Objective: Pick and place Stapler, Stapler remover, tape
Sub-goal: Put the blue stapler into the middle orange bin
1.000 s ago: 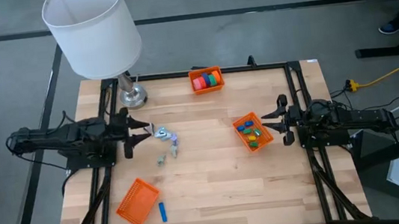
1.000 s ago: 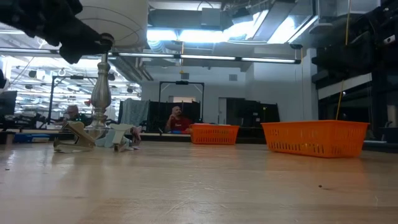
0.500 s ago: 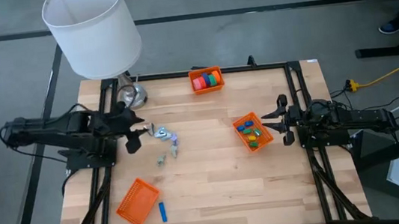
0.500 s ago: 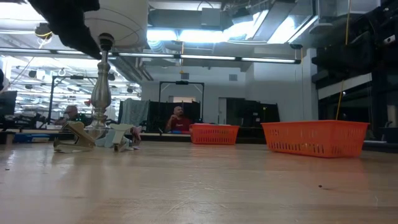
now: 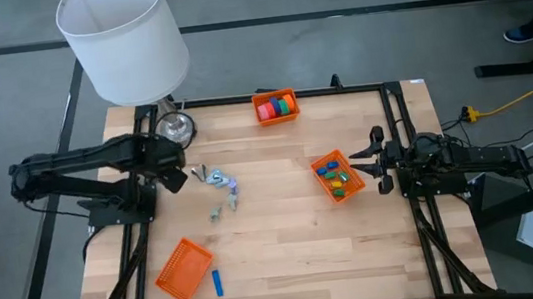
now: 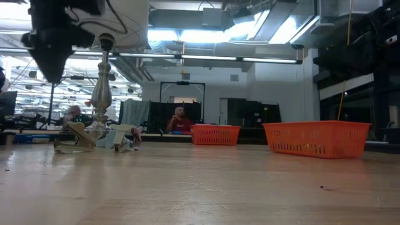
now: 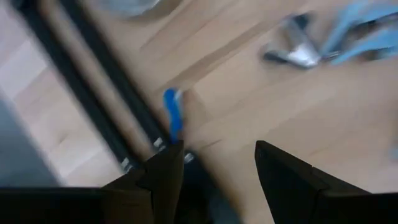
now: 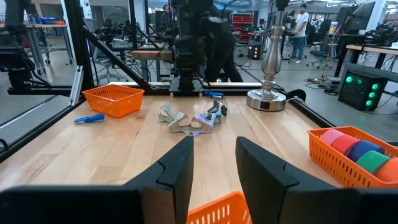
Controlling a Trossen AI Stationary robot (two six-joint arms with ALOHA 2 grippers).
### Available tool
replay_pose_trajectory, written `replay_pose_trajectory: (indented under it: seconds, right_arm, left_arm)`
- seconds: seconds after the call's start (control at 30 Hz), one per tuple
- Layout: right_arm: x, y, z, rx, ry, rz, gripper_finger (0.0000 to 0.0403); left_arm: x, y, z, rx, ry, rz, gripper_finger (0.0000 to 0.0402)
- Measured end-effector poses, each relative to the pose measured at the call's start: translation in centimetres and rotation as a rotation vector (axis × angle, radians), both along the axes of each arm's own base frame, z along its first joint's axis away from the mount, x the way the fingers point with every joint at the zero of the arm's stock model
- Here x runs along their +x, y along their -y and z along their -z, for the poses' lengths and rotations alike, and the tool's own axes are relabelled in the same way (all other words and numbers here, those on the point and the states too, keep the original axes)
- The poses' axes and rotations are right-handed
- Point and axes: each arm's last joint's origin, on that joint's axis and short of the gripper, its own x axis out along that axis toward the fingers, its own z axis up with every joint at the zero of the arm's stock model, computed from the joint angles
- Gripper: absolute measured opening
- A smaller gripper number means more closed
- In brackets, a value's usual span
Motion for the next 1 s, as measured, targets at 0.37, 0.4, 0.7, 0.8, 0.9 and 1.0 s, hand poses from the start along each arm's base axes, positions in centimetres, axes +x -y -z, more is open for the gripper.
replay_pose_trajectory:
  seconds: [0.37, 0.4, 0.7, 0.8, 0.9, 1.0]
  right_arm:
    - [0.0, 0.0, 0.0, 0.000, 0.000, 0.000, 0.0124]
    - [0.0, 0.0, 0.0, 0.000, 0.000, 0.000, 0.0124]
    - [0.0, 0.0, 0.0, 0.000, 0.000, 0.000, 0.0124]
    - [0.0, 0.0, 0.0, 0.000, 0.000, 0.000, 0.0124]
    - [0.0, 0.0, 0.0, 0.000, 0.000, 0.000, 0.0124]
    - [0.0, 0.0, 0.0, 0.000, 0.000, 0.000, 0.0124]
  left_arm:
    - [0.3, -1.9, 3.9, -0.144, -0.249, -0.148, 0.0193]
    - [0.4, -2.1, 4.0, -0.137, -0.249, -0.150, 0.0194]
    - [1.1, -4.0, 5.4, -0.193, -0.345, -0.199, 0.0194]
    - [1.4, -4.5, 6.2, -0.238, -0.396, -0.180, 0.0194]
    - [1.7, -5.3, 7.0, -0.274, -0.449, -0.174, 0.0194]
    - [2.0, -5.9, 7.8, -0.303, -0.490, -0.162, 0.0194]
